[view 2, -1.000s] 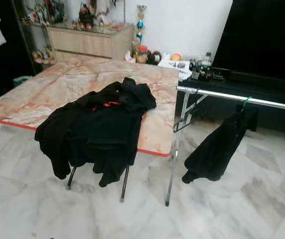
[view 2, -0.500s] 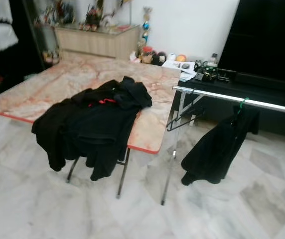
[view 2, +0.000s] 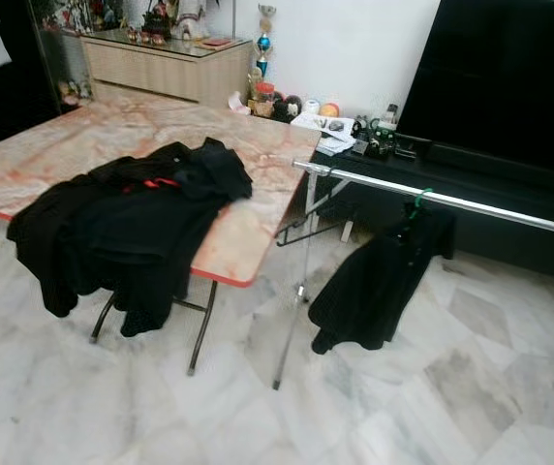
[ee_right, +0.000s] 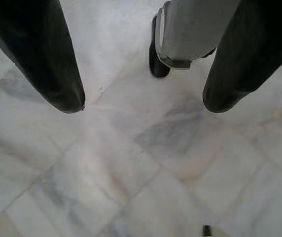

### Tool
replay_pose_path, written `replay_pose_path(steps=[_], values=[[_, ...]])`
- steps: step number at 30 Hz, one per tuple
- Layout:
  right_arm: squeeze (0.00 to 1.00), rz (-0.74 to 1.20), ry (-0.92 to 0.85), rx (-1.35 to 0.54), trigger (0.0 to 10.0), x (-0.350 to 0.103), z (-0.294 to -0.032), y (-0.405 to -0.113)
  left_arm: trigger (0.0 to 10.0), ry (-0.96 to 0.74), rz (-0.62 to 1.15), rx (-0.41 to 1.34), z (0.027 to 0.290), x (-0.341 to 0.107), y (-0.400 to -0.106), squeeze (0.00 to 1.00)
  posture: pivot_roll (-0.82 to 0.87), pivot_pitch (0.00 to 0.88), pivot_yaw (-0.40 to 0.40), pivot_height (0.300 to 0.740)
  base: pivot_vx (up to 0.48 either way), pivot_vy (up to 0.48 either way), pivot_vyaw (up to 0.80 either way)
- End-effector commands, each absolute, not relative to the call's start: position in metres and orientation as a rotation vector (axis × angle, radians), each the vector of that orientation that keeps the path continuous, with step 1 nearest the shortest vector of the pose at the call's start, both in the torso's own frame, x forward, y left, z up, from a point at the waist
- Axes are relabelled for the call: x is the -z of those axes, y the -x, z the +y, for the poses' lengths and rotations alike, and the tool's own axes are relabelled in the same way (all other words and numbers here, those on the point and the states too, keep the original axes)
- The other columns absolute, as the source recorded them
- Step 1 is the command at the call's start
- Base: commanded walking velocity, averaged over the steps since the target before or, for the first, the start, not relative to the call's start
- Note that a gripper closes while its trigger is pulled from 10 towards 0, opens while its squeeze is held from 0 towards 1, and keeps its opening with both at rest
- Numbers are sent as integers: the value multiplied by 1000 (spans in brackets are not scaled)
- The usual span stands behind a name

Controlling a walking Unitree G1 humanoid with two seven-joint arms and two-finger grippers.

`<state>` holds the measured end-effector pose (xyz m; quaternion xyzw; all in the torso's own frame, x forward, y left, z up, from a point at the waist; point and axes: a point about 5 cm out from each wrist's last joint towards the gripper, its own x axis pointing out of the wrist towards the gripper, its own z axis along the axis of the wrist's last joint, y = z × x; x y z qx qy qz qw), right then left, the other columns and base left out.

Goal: Hang hanger

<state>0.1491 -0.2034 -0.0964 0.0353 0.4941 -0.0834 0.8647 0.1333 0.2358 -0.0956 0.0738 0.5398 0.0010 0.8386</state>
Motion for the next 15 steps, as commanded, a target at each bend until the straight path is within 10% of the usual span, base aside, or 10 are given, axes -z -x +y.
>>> replay_pose_path(steps=[1,15], values=[[0,1046,-53,197,10000,97,-213,-144,10000,-144,1149,21,227,98,-132,0,83,0,-78,740,0,-356,0],[0,1048,-46,197,10000,97,-214,-144,10000,-139,1149,21,227,98,-132,0,82,0,-84,740,0,-358,0]])
